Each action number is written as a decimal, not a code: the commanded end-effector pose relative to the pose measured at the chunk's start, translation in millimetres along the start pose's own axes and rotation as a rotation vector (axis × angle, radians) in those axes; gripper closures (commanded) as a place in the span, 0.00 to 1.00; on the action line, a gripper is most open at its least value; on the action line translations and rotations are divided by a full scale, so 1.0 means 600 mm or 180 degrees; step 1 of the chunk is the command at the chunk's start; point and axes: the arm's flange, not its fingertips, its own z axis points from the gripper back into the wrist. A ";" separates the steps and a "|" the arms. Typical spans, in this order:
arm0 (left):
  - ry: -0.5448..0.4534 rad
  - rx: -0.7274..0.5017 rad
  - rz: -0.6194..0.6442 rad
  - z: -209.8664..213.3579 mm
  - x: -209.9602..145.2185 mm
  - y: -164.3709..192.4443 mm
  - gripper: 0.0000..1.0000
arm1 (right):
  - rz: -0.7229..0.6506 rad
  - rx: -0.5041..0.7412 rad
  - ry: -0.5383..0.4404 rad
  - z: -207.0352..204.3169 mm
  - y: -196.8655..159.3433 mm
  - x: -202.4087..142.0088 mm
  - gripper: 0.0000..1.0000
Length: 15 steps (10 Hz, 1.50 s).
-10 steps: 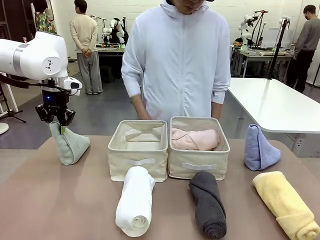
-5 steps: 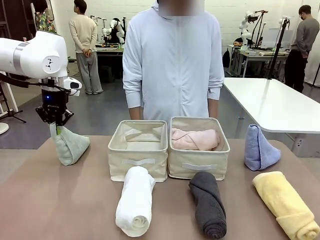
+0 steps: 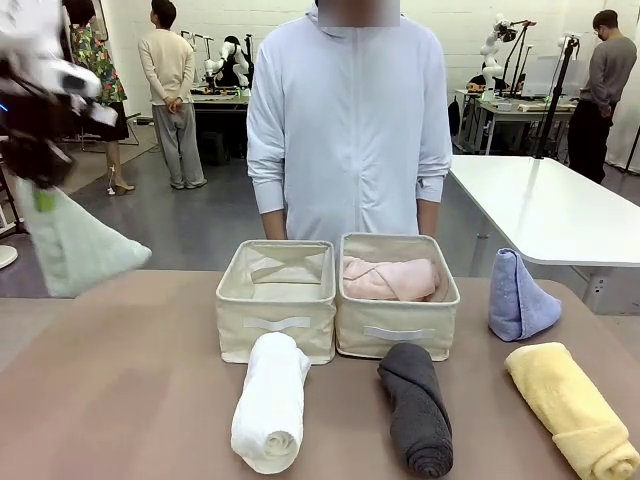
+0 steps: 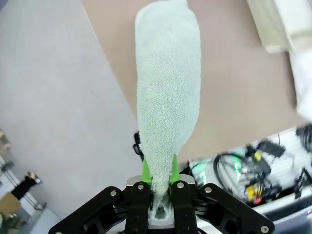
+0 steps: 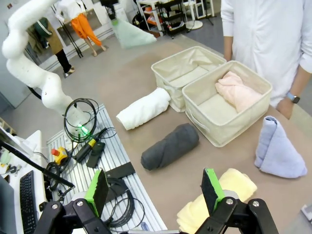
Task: Sort the towels based on their folding style.
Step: Pick up one triangle-folded towel and place it in the left Fabric basket.
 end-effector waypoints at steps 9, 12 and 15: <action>-0.0573 0.0137 -0.2315 0.114 -0.113 -0.147 0.86 | 0.0001 0.0046 -0.0048 0.000 0.000 0.005 0.00; -0.0065 0.0352 -0.3494 0.134 -0.092 -0.273 0.86 | 0.0001 0.0046 -0.0048 0.000 0.000 0.005 0.00; -0.0166 0.0192 -0.2607 0.092 -0.281 -0.045 0.86 | 0.0001 0.0046 -0.0048 0.000 0.000 0.005 0.00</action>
